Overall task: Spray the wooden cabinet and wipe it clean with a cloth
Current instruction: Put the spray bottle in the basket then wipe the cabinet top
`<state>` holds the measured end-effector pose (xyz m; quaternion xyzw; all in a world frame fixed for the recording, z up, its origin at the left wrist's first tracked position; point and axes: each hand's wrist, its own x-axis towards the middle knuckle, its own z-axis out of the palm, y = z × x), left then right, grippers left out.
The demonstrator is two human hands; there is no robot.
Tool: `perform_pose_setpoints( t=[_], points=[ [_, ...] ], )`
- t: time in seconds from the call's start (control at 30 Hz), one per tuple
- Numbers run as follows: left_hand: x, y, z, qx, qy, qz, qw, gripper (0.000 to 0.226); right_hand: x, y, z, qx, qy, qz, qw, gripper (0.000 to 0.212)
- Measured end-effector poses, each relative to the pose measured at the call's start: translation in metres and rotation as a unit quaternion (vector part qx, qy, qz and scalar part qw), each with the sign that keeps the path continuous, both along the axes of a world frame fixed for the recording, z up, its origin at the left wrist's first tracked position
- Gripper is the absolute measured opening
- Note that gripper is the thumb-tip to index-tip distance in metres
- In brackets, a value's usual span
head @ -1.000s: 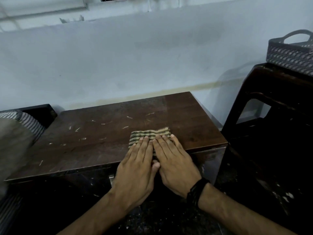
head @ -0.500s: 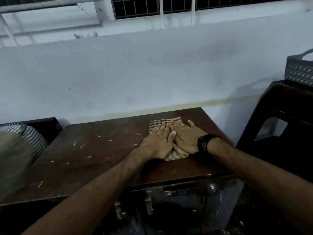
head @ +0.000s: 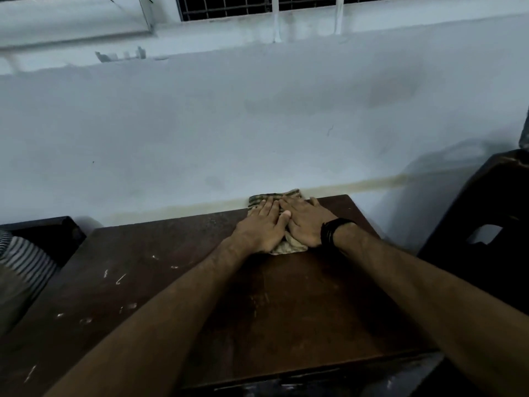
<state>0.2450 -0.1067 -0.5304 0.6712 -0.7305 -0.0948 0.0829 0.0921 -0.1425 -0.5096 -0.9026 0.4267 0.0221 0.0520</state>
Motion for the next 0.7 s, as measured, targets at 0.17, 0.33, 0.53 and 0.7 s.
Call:
perform_pose_setpoints(
  t=[0.17, 0.33, 0.53, 0.7],
  points=[
    [-0.003, 0.051, 0.013, 0.062, -0.014, -0.020, 0.998, 0.068, -0.008, 0.049, 0.001, -0.002, -0.003, 0.009, 1.000, 0.059],
    [-0.014, 0.119, 0.017, 0.057, 0.009, -0.018, 0.998, 0.070, -0.019, 0.111, 0.002, -0.009, -0.021, 0.017, 1.000, 0.081],
    [0.007, 0.177, 0.037, 0.083, 0.052, 0.009, 0.995, 0.061, -0.010, 0.147, 0.020, 0.022, -0.051, 0.013, 0.998, 0.065],
    [0.030, 0.192, 0.026, 0.085, -0.018, 0.032, 0.996, 0.060, 0.035, 0.121, -0.001, 0.058, -0.048, 0.005, 0.997, 0.071]
  ],
)
